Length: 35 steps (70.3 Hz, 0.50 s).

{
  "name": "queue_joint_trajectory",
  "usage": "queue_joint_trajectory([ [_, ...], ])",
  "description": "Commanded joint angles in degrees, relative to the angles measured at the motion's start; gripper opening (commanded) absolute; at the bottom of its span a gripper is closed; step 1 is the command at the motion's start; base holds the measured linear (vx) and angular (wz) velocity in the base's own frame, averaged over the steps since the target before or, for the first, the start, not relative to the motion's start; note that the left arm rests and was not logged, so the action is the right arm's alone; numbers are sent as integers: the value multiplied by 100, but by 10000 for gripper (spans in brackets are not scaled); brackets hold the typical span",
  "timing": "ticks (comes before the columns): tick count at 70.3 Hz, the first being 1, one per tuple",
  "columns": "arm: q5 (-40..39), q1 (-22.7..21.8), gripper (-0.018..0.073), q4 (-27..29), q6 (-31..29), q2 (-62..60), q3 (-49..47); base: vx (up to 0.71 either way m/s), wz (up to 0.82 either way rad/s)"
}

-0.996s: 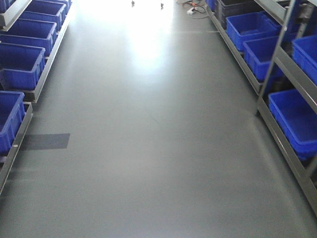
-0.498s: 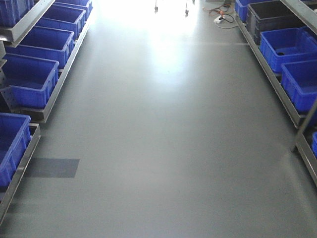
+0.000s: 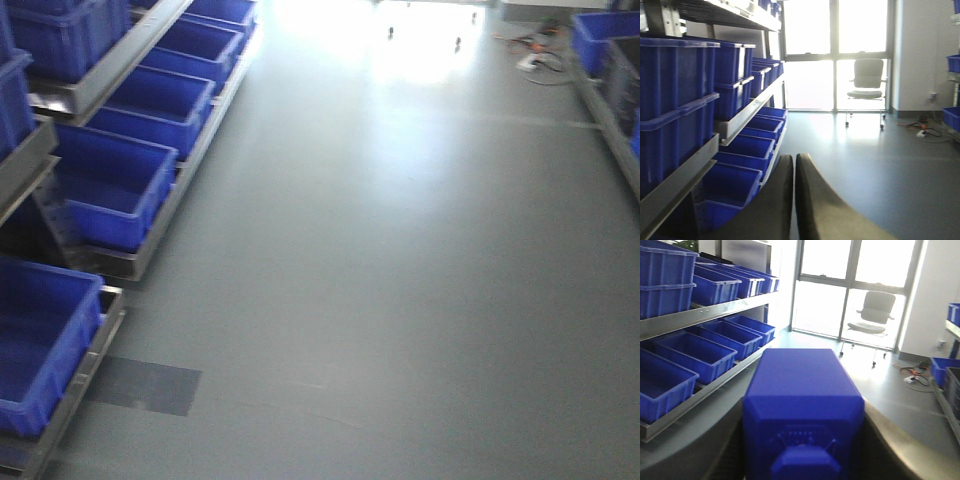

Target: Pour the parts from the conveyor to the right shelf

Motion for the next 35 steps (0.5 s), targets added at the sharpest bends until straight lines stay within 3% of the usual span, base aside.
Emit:
queue_joint_trajectory([
  [1,-494,-24,-9,-59,-69,88,-167,41,61],
  [35,-494,-24,-9,-59,-69,88,-167,30,86],
])
